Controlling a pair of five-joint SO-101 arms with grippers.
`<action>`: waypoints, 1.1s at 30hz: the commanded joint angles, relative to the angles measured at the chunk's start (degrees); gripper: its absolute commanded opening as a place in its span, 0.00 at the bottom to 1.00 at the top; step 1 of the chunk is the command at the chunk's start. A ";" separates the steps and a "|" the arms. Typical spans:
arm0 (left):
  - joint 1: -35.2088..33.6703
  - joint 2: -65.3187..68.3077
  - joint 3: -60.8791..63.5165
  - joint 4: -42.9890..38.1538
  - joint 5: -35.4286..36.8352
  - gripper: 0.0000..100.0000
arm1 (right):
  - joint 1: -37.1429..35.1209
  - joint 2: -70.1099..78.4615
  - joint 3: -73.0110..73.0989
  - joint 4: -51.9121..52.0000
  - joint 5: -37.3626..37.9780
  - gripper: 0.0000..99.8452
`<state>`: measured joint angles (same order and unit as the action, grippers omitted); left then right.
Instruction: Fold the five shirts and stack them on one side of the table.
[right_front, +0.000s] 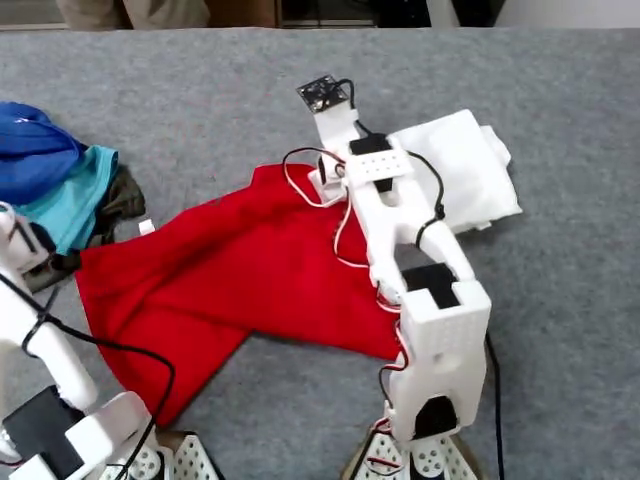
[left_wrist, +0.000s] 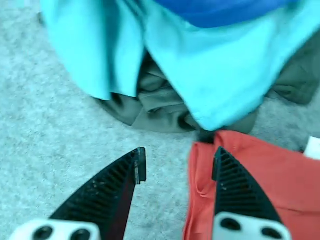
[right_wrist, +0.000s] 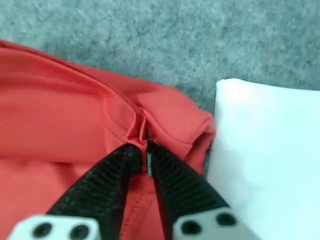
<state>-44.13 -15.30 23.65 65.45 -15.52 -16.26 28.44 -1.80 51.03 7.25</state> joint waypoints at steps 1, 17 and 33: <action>-1.76 -0.31 -2.99 -0.70 0.70 0.22 | 1.01 -0.66 -0.57 -1.05 -0.62 0.00; 8.09 11.21 -7.82 0.70 4.84 0.22 | 0.75 -0.48 -1.01 -2.81 -0.18 0.00; 10.81 31.69 -24.26 12.66 14.07 0.16 | 0.75 -0.48 -1.01 -2.64 -0.09 0.00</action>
<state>-34.02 16.26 2.73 75.82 -2.95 -16.00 28.44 -1.80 49.19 7.34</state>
